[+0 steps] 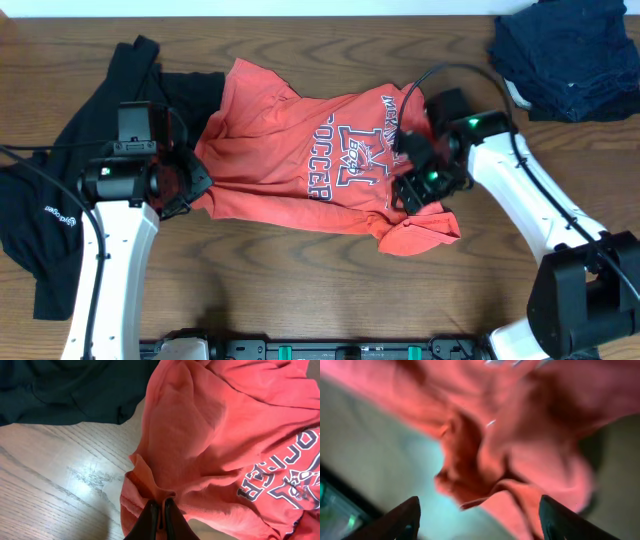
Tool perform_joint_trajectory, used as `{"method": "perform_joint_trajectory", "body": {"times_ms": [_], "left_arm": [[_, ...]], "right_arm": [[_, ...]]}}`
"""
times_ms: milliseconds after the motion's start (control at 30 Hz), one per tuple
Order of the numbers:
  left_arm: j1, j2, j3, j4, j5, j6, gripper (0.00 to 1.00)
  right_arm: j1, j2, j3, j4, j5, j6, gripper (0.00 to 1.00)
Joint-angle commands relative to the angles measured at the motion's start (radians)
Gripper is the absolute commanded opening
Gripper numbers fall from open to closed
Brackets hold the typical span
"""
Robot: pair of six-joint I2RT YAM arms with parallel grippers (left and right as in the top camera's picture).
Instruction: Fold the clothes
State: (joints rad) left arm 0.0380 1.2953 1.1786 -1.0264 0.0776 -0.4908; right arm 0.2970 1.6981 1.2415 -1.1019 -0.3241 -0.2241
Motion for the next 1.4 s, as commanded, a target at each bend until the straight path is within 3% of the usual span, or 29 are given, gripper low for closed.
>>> {"method": "perform_joint_trajectory", "body": {"times_ms": [0, 433, 733, 833, 900, 1067, 1200, 1367], "left_arm": [[0.006, 0.041, -0.006, 0.005, -0.018, -0.001, 0.06], [0.006, 0.133, -0.006, 0.056, -0.019, 0.000, 0.06], [0.006, 0.133, -0.006, 0.065, -0.019, 0.008, 0.06], [0.006, 0.133, -0.006, 0.067, -0.019, 0.008, 0.06], [0.006, 0.133, -0.006, 0.069, -0.019, 0.008, 0.06], [-0.001, 0.115, 0.009, 0.095, -0.018, 0.048, 0.05], [-0.005, 0.050, 0.065, 0.132, -0.027, 0.101, 0.06], [-0.004, -0.071, 0.099, 0.217, -0.071, 0.101, 0.06]], "right_arm": [[0.022, 0.002, -0.042, -0.008, -0.058, -0.043, 0.74], [0.027, 0.002, -0.245, 0.256, -0.148, -0.039, 0.59], [0.034, 0.002, -0.303, 0.259, -0.154, -0.039, 0.42], [0.034, 0.002, -0.302, 0.254, -0.154, -0.039, 0.29], [0.034, 0.002, -0.299, 0.257, -0.151, -0.039, 0.04], [0.011, -0.013, -0.211, 0.235, -0.148, -0.016, 0.01], [-0.041, -0.060, -0.029, 0.157, -0.142, -0.012, 0.01], [-0.116, -0.119, 0.201, 0.094, 0.024, 0.084, 0.01]]}}
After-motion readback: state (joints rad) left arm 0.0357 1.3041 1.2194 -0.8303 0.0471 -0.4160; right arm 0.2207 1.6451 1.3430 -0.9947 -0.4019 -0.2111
